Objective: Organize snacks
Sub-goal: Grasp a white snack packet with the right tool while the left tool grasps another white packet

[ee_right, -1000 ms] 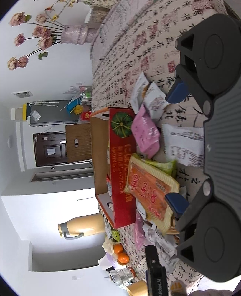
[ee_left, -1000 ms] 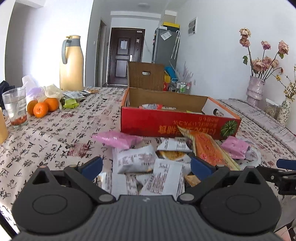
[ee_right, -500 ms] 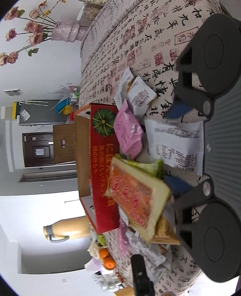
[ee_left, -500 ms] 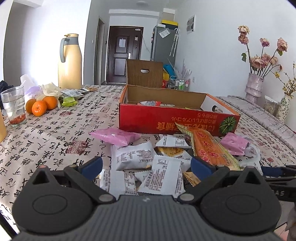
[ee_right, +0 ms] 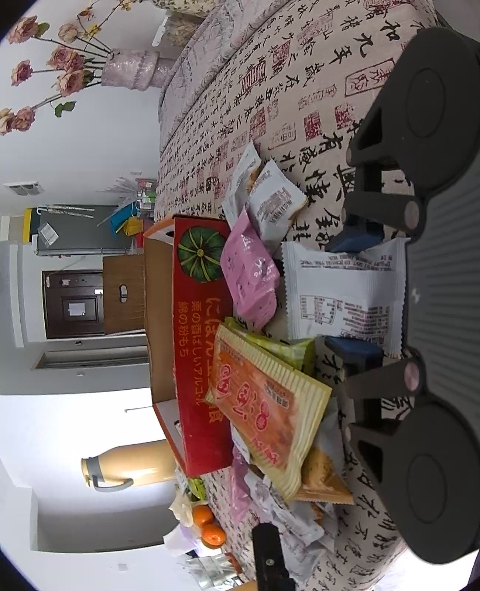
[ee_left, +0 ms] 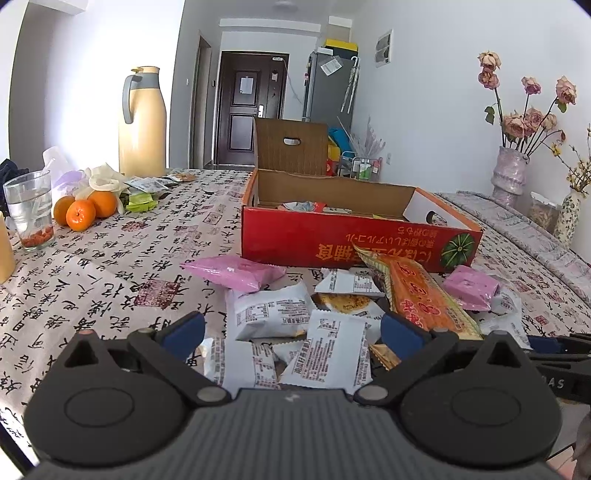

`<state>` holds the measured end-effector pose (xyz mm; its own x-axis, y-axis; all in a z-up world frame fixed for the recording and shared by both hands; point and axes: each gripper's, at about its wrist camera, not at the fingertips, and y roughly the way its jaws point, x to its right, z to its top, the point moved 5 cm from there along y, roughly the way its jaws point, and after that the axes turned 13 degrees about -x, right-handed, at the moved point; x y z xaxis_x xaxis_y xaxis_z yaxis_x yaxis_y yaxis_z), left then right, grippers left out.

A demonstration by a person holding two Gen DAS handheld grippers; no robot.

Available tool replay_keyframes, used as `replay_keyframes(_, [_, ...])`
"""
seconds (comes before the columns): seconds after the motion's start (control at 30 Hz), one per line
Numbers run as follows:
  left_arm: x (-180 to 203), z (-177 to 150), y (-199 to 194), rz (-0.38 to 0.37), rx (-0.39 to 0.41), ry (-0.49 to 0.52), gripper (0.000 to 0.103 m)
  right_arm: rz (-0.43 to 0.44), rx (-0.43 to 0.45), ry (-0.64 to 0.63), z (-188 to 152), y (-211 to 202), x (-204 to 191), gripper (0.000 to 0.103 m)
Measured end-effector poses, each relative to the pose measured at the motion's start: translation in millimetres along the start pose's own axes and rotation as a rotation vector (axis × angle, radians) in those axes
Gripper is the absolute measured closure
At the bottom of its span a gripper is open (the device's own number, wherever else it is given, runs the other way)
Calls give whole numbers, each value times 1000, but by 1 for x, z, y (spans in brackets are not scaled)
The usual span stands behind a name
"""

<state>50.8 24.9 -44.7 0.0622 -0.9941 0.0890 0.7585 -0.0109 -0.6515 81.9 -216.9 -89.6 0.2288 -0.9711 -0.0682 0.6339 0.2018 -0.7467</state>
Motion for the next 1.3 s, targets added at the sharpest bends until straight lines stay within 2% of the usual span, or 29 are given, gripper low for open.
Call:
replay_keyframes(0.23, [-12, 5, 1, 29, -30, 1, 0, -21, 48, 61, 4, -11, 17, 57])
replay_keyframes(0.57, [-38, 2, 8, 93, -112, -22, 2, -26, 48, 90, 4, -9, 25, 57])
replay_keyframes(0.73, [-38, -1, 15, 91, -155, -18, 23, -21, 44, 87, 3, -7, 23, 57])
replay_keyframes(0.8, [-37, -3, 16, 87, -169, -15, 29, -21, 43, 87, 3, -7, 22, 57])
replay_keyframes(0.9, [-37, -4, 19, 87, -181, -16, 31, -20, 43, 88, 2, -7, 22, 57])
replay_keyframes(0.97, [-37, -5, 20, 89, -187, -15, 38, -19, 42, 87, 2, -6, 21, 57])
replay_keyframes(1.03, [-37, -6, 21, 86, -197, -10, 52, -19, 42, 87, 1, -6, 21, 57])
replay_keyframes(1.2, [-34, -8, 22, 80, -201, 3, 60, -16, 40, 85, 1, -5, 20, 57])
replay_keyframes(1.3, [-35, -7, 22, 77, -198, 2, 61, -16, 41, 85, 1, -5, 20, 57])
